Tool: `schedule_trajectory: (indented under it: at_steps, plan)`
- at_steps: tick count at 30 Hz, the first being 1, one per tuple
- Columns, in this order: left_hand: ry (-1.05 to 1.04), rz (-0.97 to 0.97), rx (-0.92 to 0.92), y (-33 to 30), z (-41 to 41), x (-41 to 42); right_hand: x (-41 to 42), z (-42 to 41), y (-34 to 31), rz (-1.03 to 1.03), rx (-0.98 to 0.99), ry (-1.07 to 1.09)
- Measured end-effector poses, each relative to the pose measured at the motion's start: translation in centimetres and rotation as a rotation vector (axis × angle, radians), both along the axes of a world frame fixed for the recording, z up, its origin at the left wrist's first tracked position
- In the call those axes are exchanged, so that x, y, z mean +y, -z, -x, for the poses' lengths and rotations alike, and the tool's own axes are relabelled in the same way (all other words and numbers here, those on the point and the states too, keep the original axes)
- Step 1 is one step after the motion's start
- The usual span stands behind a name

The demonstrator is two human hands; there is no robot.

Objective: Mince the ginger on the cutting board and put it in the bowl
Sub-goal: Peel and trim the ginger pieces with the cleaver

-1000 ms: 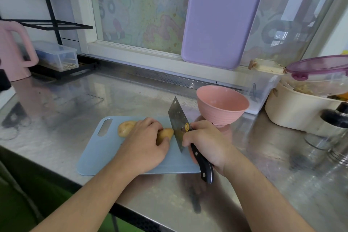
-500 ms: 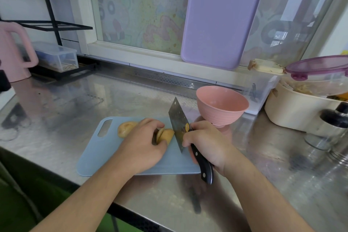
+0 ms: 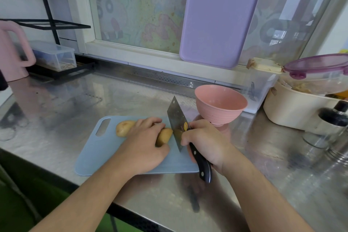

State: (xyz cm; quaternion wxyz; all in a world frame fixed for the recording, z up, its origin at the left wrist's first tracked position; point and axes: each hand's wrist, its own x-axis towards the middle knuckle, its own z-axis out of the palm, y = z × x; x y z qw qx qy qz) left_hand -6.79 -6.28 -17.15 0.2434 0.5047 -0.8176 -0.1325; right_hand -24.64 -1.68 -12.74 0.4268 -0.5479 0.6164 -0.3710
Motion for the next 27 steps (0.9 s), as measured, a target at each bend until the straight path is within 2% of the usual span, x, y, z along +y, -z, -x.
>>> schedule_trajectory:
  at_steps: [27]
  plan:
    - [0.076,-0.032,0.022,-0.67,-0.64,0.07,-0.04,0.13,0.07,0.000,-0.012,0.002]
